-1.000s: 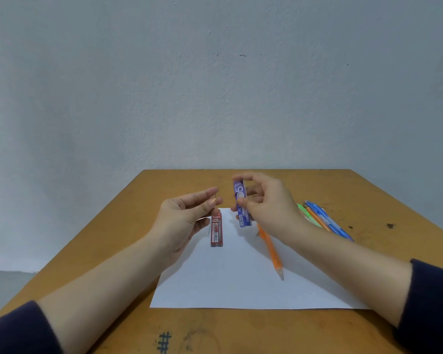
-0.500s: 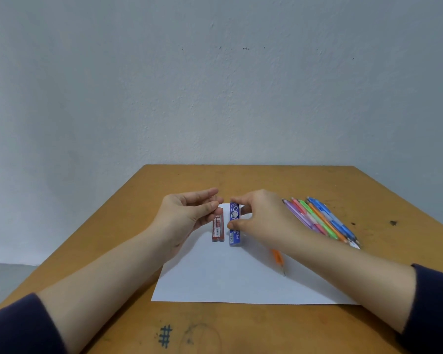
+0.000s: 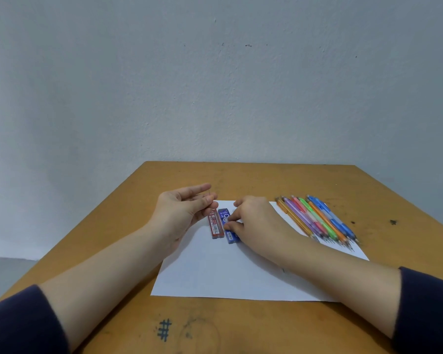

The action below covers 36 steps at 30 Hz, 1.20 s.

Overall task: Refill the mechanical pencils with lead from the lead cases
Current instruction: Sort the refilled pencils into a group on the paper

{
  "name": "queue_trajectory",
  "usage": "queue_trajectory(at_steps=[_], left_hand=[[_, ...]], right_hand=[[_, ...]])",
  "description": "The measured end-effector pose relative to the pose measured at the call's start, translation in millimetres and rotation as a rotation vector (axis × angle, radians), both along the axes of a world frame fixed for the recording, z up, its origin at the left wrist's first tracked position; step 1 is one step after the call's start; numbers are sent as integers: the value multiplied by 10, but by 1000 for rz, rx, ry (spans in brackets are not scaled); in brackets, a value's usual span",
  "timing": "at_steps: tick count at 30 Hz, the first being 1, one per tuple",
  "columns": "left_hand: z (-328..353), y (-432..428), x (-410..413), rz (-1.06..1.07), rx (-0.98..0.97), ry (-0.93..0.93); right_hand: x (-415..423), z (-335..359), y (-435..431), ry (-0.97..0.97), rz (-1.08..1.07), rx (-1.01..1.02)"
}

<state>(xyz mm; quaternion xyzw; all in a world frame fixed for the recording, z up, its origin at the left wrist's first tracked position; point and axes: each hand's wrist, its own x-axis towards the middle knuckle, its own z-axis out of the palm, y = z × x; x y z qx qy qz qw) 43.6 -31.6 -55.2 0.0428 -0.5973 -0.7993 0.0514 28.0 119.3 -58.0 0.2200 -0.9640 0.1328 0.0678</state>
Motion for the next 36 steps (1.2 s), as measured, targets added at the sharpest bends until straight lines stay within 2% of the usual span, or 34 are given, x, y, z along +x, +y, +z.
queue_trajectory(at_steps=[9,14,17,23,29,36], left_hand=[[12,11,2,37,28,5],[11,-6,4,37,14,0],[20,-3,8,37,25,2],[32,13,20,30,32,22],[17,-10,17,26,-24,-27],[18,-10,-3,65,-34,-39]], right_hand=[[-72,-66,-24,-5,4,6],[-28,175,123,1,78,-137],[-82,337,229,-13,20,-167],[-113,441,464,-115,-55,-37],[-80,428,477,-312,-206,5],[-62,362,407,-282,-277,17]])
